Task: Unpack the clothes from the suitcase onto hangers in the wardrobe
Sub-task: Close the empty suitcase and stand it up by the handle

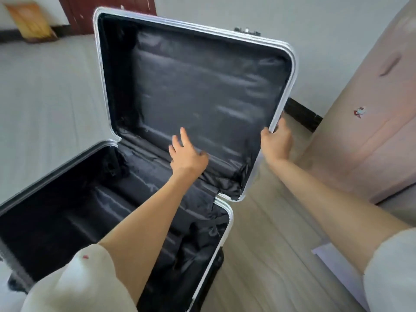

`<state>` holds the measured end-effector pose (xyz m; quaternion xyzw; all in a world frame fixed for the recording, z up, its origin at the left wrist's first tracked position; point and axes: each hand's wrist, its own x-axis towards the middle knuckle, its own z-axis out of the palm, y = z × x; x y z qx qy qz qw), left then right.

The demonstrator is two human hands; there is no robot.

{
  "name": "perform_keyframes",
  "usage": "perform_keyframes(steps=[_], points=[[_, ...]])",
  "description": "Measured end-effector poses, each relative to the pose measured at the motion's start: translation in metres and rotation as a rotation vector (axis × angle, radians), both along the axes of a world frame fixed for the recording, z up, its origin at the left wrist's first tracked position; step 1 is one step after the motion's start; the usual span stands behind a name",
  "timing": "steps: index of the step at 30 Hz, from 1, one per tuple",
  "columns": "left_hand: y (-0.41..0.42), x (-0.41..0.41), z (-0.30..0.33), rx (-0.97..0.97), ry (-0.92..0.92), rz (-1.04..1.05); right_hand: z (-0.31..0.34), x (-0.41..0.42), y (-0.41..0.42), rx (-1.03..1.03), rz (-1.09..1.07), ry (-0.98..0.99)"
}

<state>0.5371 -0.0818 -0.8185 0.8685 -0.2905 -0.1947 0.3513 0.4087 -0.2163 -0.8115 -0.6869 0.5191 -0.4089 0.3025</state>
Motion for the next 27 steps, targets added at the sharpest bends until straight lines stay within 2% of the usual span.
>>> perform_keyframes(steps=[2, 5, 8, 10, 15, 21, 27], points=[[0.006, 0.007, 0.030, -0.152, -0.213, 0.003, 0.011, 0.007, 0.007, -0.063, 0.086, -0.027], [0.017, 0.014, 0.069, -0.334, -0.553, 0.010, 0.020, 0.009, 0.022, -0.048, 0.189, -0.001], [0.031, 0.019, 0.094, -0.415, -0.820, -0.031, 0.022, 0.005, 0.037, -0.071, 0.264, 0.065], [0.041, 0.023, 0.105, -0.426, -0.910, -0.093, 0.023, -0.002, 0.045, -0.106, 0.330, 0.124], [0.069, 0.028, 0.130, -0.352, -0.927, -0.104, 0.029, -0.023, 0.074, -0.108, 0.423, 0.317], [0.079, 0.041, 0.140, -0.056, -0.821, -0.217, 0.033, -0.025, 0.090, -0.063, 0.376, 0.406], [0.087, 0.050, 0.137, -0.126, -0.794, -0.248, 0.027, -0.029, 0.088, -0.009, 0.474, 0.373]])
